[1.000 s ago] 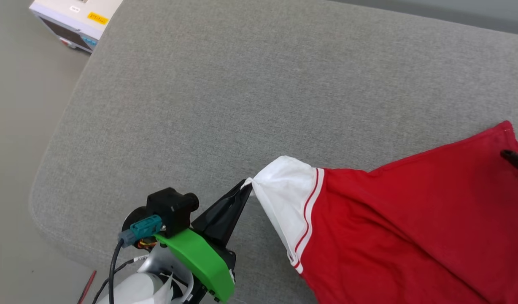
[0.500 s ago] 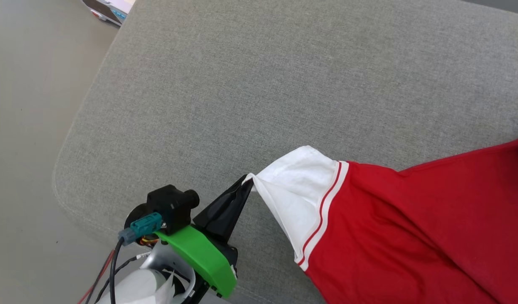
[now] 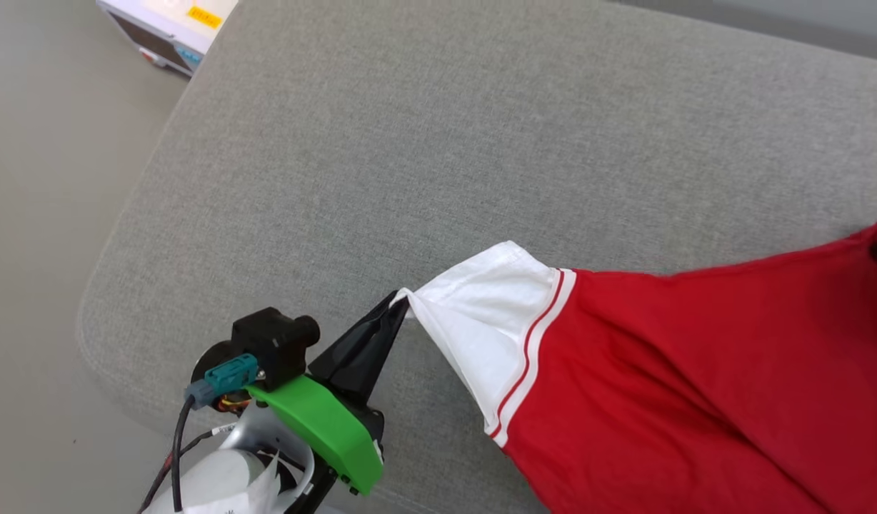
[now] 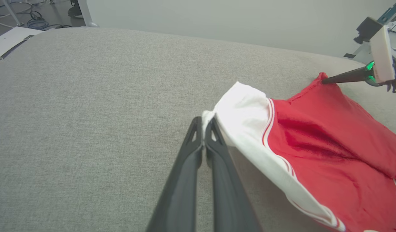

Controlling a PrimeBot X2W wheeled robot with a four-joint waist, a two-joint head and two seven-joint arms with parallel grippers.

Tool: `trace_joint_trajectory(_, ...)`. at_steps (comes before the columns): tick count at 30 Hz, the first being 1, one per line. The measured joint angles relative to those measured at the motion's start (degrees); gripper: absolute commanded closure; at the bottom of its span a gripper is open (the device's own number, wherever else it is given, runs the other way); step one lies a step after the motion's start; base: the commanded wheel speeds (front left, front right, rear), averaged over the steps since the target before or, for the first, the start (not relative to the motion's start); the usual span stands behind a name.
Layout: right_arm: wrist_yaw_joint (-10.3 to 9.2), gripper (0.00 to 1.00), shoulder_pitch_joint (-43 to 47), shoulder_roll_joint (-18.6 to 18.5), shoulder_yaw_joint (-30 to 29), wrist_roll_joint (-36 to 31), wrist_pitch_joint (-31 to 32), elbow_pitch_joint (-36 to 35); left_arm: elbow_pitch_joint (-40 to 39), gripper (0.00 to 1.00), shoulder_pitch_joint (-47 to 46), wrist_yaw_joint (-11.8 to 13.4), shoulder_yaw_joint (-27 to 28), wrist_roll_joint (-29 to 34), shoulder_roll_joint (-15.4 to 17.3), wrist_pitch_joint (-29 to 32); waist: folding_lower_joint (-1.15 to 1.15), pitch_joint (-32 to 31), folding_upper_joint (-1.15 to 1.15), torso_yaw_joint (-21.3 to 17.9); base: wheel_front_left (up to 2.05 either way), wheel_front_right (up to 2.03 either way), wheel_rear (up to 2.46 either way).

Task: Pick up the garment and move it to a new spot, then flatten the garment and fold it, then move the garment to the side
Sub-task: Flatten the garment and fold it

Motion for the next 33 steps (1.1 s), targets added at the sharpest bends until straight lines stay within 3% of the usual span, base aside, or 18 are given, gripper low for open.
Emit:
trace_joint_trajectory(16, 0.01, 1.0, -0.1, -4.34, 4.58, 4.42, -11.76, -3.47, -4.79, 1.0, 0.1, 2.03, 4.09, -0.71, 6.89, 3.3, -0.01, -10.01, 0.0, -7.06, 0.0, 0.0, 0.0)
trace_joint_trajectory(27, 0.01, 1.0, -0.1, -7.87, 5.27, 5.35, -13.69, -14.21, -8.82, 1.0, -3.14, 3.43, 8.75, -0.8, 11.23, 5.9, -0.01, -16.48, 0.0, -14.07, 0.0, 0.0, 0.0)
trace_joint_trajectory(33, 0.01, 1.0, -0.15, -7.87, 3.97, 5.39, -12.69, -19.19, -9.98, 1.0, -6.8, 4.71, 12.07, -0.93, 11.73, 5.46, -0.01, -19.22, 0.0, -17.97, 0.0, 0.0, 0.0)
